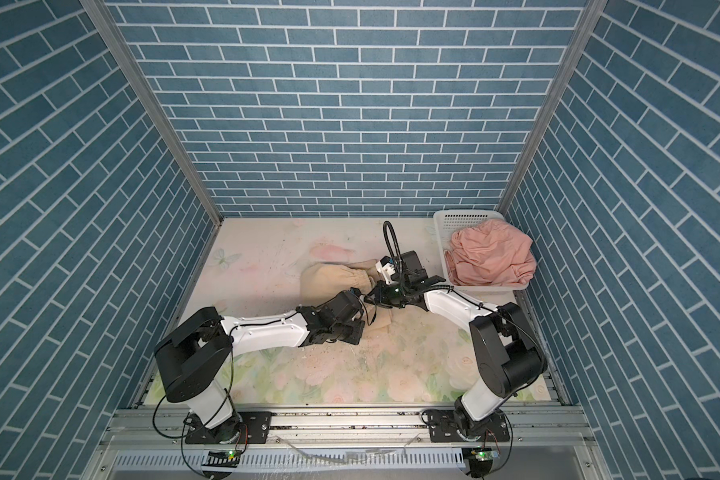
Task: Fold and stack the shorts
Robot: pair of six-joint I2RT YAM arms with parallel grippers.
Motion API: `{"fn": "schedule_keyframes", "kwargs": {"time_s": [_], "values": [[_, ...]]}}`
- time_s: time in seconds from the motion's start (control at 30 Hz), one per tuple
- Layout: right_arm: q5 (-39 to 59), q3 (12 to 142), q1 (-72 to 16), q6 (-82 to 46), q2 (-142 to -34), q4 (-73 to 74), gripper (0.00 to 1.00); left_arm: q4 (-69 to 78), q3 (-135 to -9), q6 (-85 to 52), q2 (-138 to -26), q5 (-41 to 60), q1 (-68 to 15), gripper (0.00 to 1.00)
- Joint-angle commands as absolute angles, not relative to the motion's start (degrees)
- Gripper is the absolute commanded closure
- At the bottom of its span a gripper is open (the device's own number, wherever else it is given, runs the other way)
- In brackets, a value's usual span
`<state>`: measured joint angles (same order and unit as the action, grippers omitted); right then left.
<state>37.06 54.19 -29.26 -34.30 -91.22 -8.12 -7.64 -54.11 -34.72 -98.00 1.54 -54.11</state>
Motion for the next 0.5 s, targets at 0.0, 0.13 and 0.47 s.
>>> {"fn": "schedule_keyframes", "kwargs": {"time_s": [0.0, 0.13, 0.47], "values": [[35.2, 51.0, -28.5, -35.9, -89.6, -9.0, 1.00, -6.7, -52.2, -36.0, -97.8, 2.1, -54.4, 1.00], [33.7, 46.9, -27.5, -34.3, -93.0, -7.2, 1.00, -9.4, -52.8, -36.8, -96.4, 3.9, -55.1, 0.81], [26.4, 49.0, -27.0, -26.2, -94.9, -16.3, 0.67, -25.6, -54.7, -40.4, -82.7, 4.9, -57.4, 0.48]]}}
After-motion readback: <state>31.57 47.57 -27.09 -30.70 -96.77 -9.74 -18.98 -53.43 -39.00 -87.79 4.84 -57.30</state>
